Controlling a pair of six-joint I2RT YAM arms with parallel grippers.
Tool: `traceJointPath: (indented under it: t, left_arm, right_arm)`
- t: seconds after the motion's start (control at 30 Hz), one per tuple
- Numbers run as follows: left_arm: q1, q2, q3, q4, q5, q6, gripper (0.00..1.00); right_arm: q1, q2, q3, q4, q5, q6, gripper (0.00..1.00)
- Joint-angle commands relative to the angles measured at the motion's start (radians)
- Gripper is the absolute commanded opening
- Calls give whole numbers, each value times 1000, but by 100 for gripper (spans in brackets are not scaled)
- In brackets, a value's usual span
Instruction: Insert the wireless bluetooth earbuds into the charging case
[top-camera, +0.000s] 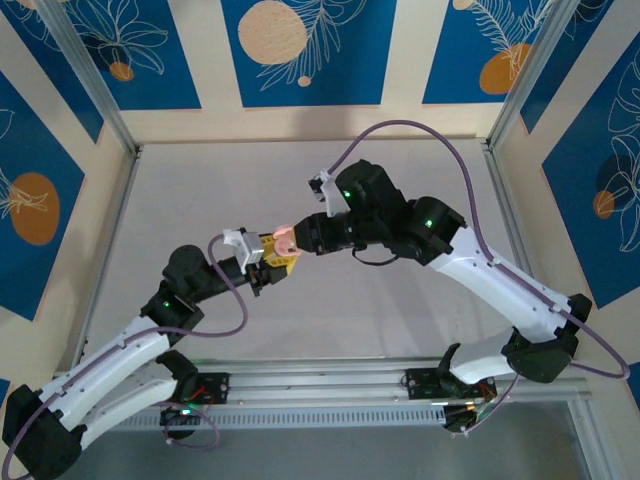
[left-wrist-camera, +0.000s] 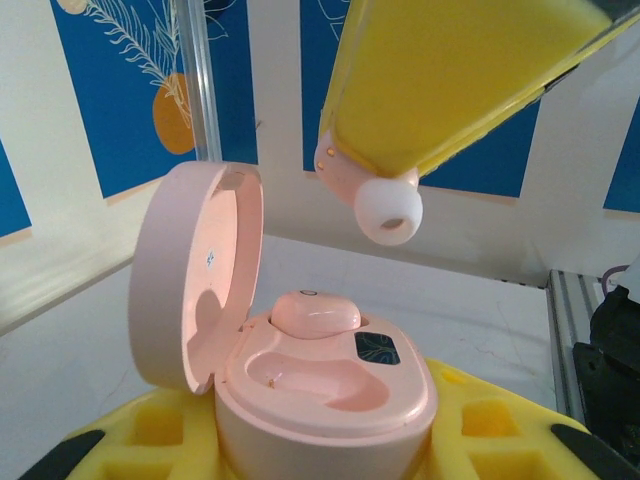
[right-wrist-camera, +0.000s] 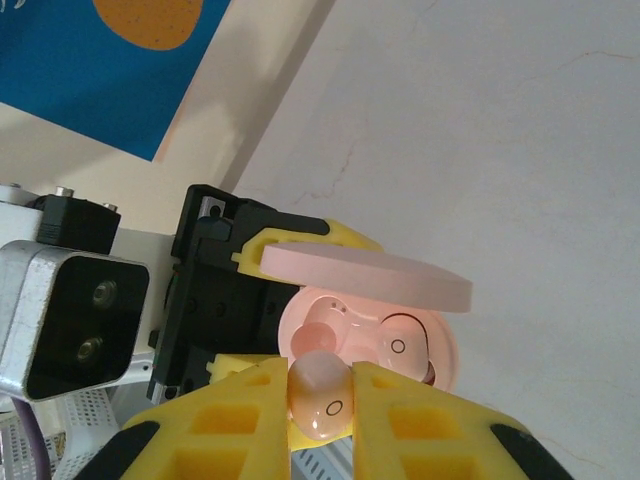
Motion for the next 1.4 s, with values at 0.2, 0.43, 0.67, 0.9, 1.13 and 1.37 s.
traceJointPath:
  t: [0.2,0.43,0.67,0.9,1.13,1.37]
  left_arm:
    - [-14,-4,16,11,-14,2,24]
    - [-15,-9,16,10,-14,0,25]
    - [-17,-12,16,10,-19,0,24]
    - [-20,-12,15,14,-21,-4,25]
    - [-19,-9,16,14,-22,-5,25]
    - [-21,-9,21,16,-20,-6,25]
  right_arm:
    - [26,50,60,-39,16,-23,20]
    - [36,77,83,-55,38,-25,20]
    - [49,115,123,-87,44,-37,21]
    - [67,137,158,-142,96,-48,21]
    - [74,146,176,-169,131,-51,21]
    - [85,175,206,-197,143,-60,21]
